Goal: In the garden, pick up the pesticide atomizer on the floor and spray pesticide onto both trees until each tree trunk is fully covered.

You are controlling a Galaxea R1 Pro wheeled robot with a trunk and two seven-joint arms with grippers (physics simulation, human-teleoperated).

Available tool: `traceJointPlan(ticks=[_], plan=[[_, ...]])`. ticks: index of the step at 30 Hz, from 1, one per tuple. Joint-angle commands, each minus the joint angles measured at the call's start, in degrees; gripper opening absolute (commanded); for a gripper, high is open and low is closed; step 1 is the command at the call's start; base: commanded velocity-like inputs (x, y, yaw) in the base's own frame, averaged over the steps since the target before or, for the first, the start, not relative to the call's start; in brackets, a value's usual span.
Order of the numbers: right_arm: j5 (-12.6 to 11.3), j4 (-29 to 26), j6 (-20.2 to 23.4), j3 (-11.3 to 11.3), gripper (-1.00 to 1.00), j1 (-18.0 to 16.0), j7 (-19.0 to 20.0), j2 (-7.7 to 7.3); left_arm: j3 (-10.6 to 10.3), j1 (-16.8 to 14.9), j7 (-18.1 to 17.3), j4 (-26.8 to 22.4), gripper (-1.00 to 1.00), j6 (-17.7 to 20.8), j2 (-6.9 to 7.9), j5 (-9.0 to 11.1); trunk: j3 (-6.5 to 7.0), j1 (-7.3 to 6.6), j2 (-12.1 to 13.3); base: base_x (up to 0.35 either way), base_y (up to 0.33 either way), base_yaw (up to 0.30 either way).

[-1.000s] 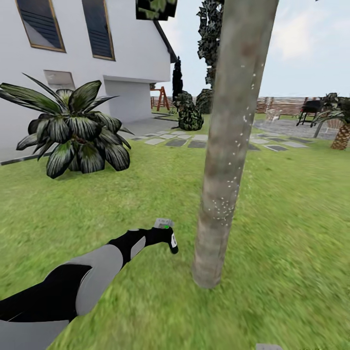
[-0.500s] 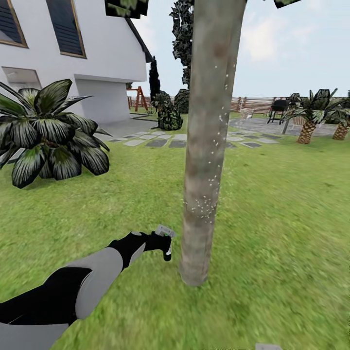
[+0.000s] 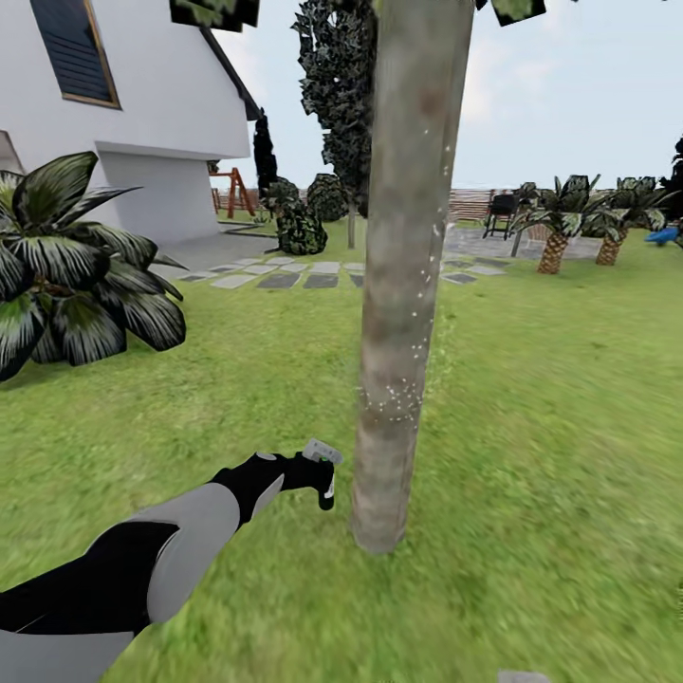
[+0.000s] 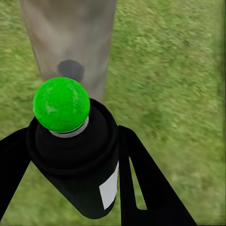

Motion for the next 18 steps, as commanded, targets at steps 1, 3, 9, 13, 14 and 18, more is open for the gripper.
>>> traceJointPlan(ticks=[1, 3, 9, 13, 14, 18], plan=[[-0.6, 0.3, -0.4, 0.5, 1.0, -0.1, 0.0, 0.02, 0.2, 0.0, -0.2, -0.2, -1.0, 0.4, 0.0, 0.0, -0.08, 0.01, -0.1, 0.0, 0.35, -0.3], [-0.6, 0.3, -0.4, 0.5, 1.0, -0.1, 0.0, 0.02, 0.2, 0.0, -0.2, -0.2, -1.0, 0.4, 0.0, 0.0, -0.08, 0.01, -0.1, 0.0, 0.35, -0.3], [-0.6, 0.3, -0.4, 0.5, 1.0, -0.1, 0.0, 0.02, 0.2, 0.0, -0.2, -0.2, -1.0, 0.4, 0.0, 0.0, -0.08, 0.01, -0.1, 0.0, 0.349, -0.3], [-0.6, 0.3, -0.4, 0.5, 1.0, -0.1, 0.0, 0.02, 0.2, 0.0, -0.2, -0.2, -1.0, 0.4, 0.0, 0.0, -0.08, 0.01, -0.1, 0.0, 0.144, -0.162], [-0.6, 0.3, -0.4, 0.5, 1.0, -0.1, 0.0, 0.02, 0.2, 0.0, -0.2, -0.2, -1.0, 0.5, 0.0, 0.0, -0.08, 0.01, -0.1, 0.0, 0.032, -0.038], [-0.6, 0.3, -0.4, 0.5, 1.0, -0.1, 0.0, 0.02, -0.2, 0.0, -0.3, -3.3, -1.0, 1.3, 0.0, 0.1, -0.08, 0.01, -0.1, 0.0, 0.008, -0.01]])
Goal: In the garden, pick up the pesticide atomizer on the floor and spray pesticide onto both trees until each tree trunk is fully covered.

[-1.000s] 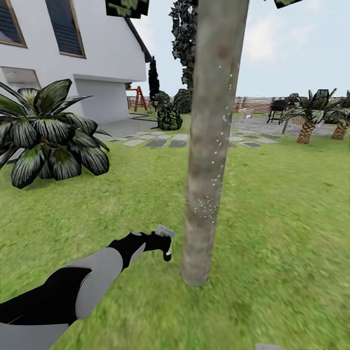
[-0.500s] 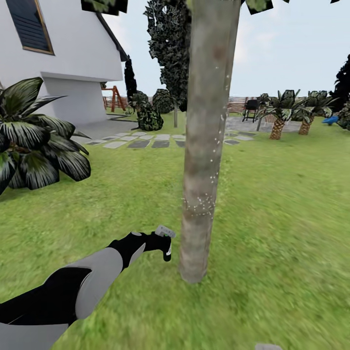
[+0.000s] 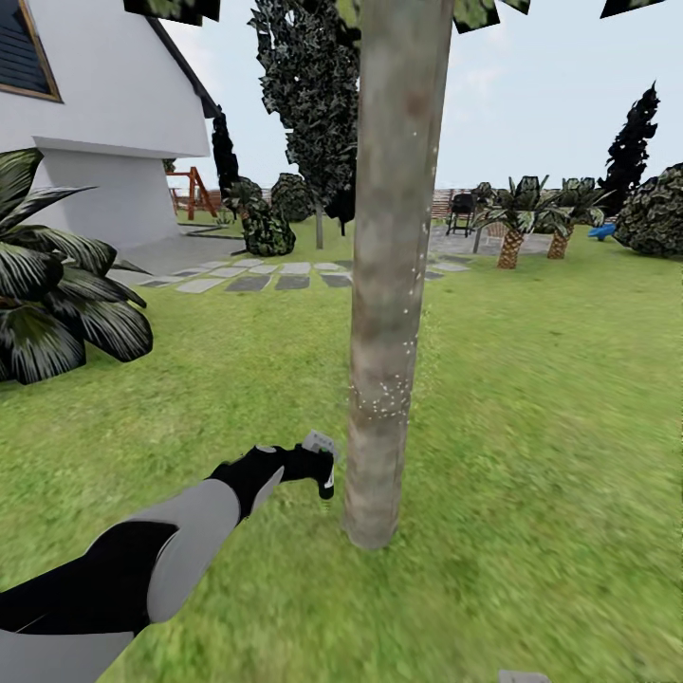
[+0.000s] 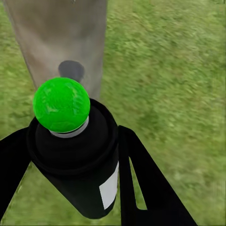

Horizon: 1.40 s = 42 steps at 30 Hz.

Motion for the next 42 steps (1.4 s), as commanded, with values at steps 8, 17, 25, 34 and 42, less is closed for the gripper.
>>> traceJointPlan(ticks=[8, 17, 25, 34, 42], plan=[[-0.5, 0.2, -0.4, 0.5, 1.0, -0.1, 0.0, -0.05, -0.2, 0.0, -0.2, -19.1, -1.0, 20.1, 0.0, -0.2, -0.09, 0.02, -0.1, 0.0, 0.0, -0.001], [-0.6, 0.2, -0.4, 0.5, 1.0, -0.1, 0.0, -0.07, -0.4, -0.1, -0.2, -33.9, -1.0, 33.4, 0.0, -0.2, -0.09, 0.02, -0.1, 0.0, 0.0, 0.0], [-0.5, 0.2, -0.3, 0.5, 1.0, -0.1, 0.1, 0.01, -0.4, -8.2, -0.4, -39.8, -1.0, 46.7, 0.0, 4.5, -0.09, 0.02, -0.1, 0.0, 0.0, 0.0], [-0.5, 0.2, -0.3, 0.6, 1.0, 0.4, 0.1, 0.02, -0.4, -23.4, -0.6, -34.1, -1.0, 51.4, 0.0, 11.8, -0.09, 0.02, -0.1, 0.0, 0.0, 0.0], [-0.5, 0.2, -0.3, 0.6, 1.0, 0.4, 0.1, 0.02, -0.3, -37.8, -0.8, -27.7, -1.0, 51.9, 0.0, 13.2, -0.09, 0.02, -0.1, 0.0, 0.0, 0.0]])
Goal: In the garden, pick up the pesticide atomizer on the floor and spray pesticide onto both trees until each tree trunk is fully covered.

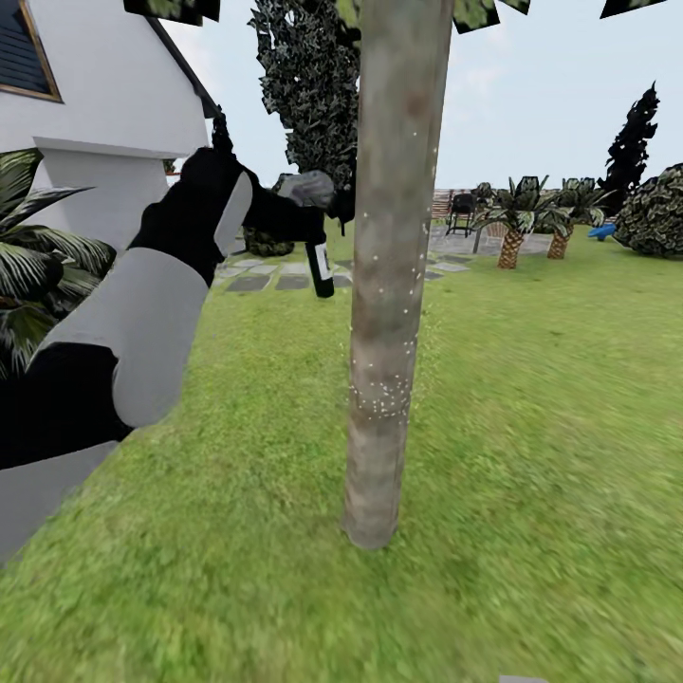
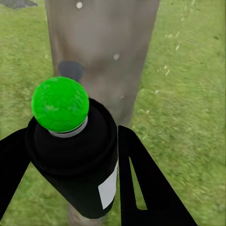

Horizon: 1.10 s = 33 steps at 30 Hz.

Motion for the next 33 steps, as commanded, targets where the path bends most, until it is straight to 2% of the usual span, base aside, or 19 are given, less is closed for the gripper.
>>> traceJointPlan(ticks=[1, 4, 7, 12, 16, 27, 29, 31, 33], plan=[[-0.6, 0.2, -0.4, 0.5, 1.0, -0.1, 0.0, 0.02, 0.0, -2.6, -0.4, 1.7, -1.0, 0.2, -0.01, 0.2, -0.1, 0.02, -0.1, 0.0, 0.0, 0.0], [-0.6, 0.2, -0.4, 0.5, 1.0, -0.1, 0.0, 0.02, 0.0, -5.3, -0.4, 2.8, -1.0, 0.2, -0.01, 4.4, -0.1, 0.02, -0.1, 0.0, 0.0, 0.0], [-0.6, 0.2, -0.4, 0.5, 1.0, -0.1, 0.0, 0.02, 0.0, -8.7, -0.4, 4.7, -1.0, 0.2, -0.01, 5.9, -0.1, 0.02, -0.1, 0.0, 0.0, 0.0], [-0.6, 0.2, -0.4, 0.5, 1.0, -0.1, 0.0, 0.02, 0.0, -12.1, -0.4, 6.3, -1.0, 0.2, -0.01, 6.4, -0.1, 0.02, -0.1, 0.0, 0.0, 0.0], [-0.6, 0.2, -0.4, 0.5, 1.0, -0.1, 0.0, 0.02, 0.0, -12.5, -0.4, 7.7, -1.0, 0.2, -0.01, 6.5, -0.1, 0.02, -0.1, 0.0, 0.0, 0.0], [-0.6, 0.2, -0.4, 0.5, 1.0, -0.1, 0.0, 0.02, 0.1, -12.6, -0.4, 7.6, -1.0, 0.2, -0.01, 6.7, -0.1, 0.02, -0.1, 0.0, 0.0, 0.0], [-0.6, 0.2, -0.4, 0.5, 1.0, -0.1, 0.0, 0.02, 0.1, -12.6, -0.4, 7.7, -1.0, 0.2, -0.01, 8.6, -0.1, 0.02, -0.1, 0.0, 0.0, 0.0], [-0.6, 0.2, -0.4, 0.5, 1.0, -0.1, 0.0, 0.02, 0.0, -12.6, -0.4, 7.9, -1.0, 0.2, -0.01, 12.8, -0.1, 0.02, -0.1, 0.0, 0.0, 0.0], [-0.6, 0.2, -0.4, 0.5, 1.0, -0.1, 0.0, 0.02, 0.1, -12.6, -0.4, 8.4, -1.0, 0.2, -0.01, 14.3, -0.1, 0.02, -0.1, 0.0, 0.0, 0.0]])
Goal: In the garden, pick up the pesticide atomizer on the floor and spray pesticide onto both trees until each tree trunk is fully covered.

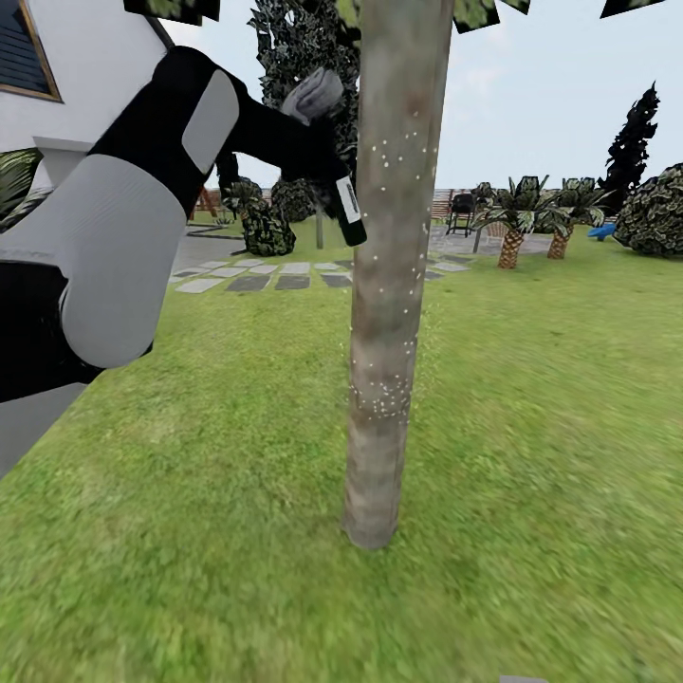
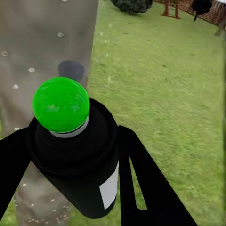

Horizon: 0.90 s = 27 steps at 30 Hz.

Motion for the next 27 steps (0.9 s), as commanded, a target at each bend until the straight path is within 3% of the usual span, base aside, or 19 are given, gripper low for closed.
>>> traceJointPlan(ticks=[1, 6, 12, 17, 22, 25, 27], plan=[[-0.6, 0.2, -0.4, 0.5, 1.0, -0.1, 0.0, 0.02, 0.1, -0.1, 0.2, 0.7, -1.0, 0.3, 0.0, 0.8, -0.09, 0.01, -0.1, 0.0, 0.0, 0.0], [-0.6, 0.2, -0.4, 0.5, 1.0, -0.1, 0.0, 0.02, 0.3, -0.1, 0.4, 8.4, -1.0, -0.1, 0.0, 1.4, -0.09, 0.01, -0.1, 0.0, 0.0, 0.0], [-0.6, 0.2, -0.4, 0.5, 1.0, -0.1, 0.0, 0.02, 0.4, -0.1, 0.4, 11.2, -1.0, -0.3, 0.0, 1.4, -0.09, 0.01, -0.1, 0.0, 0.0, 0.0], [-0.6, 0.2, -0.4, 0.5, 1.0, -0.1, 0.0, 0.02, 0.1, -0.1, 0.3, 17.1, -1.0, -1.5, 0.0, 1.2, -0.09, 0.01, -0.1, 0.0, 0.0, 0.0], [-0.6, 0.2, -0.4, 0.5, 1.0, -0.1, 0.0, 0.02, 0.1, -0.1, 0.3, 20.0, -1.0, -4.0, 0.0, 1.1, -0.09, 0.01, -0.1, 0.0, 0.0, 0.0], [-0.6, 0.2, -0.4, 0.5, 1.0, -0.1, 0.0, 0.02, -0.2, -0.1, 0.6, 20.1, -1.0, -9.6, 0.0, 1.1, -0.09, 0.01, -0.1, 0.0, 0.0, 0.0], [-0.6, 0.2, -0.4, 0.5, 1.0, -0.1, 0.0, 0.02, -0.6, -0.1, 0.6, 19.6, -1.0, -11.0, 0.0, 0.6, -0.09, 0.01, -0.1, 0.0, 0.0, 0.0]])
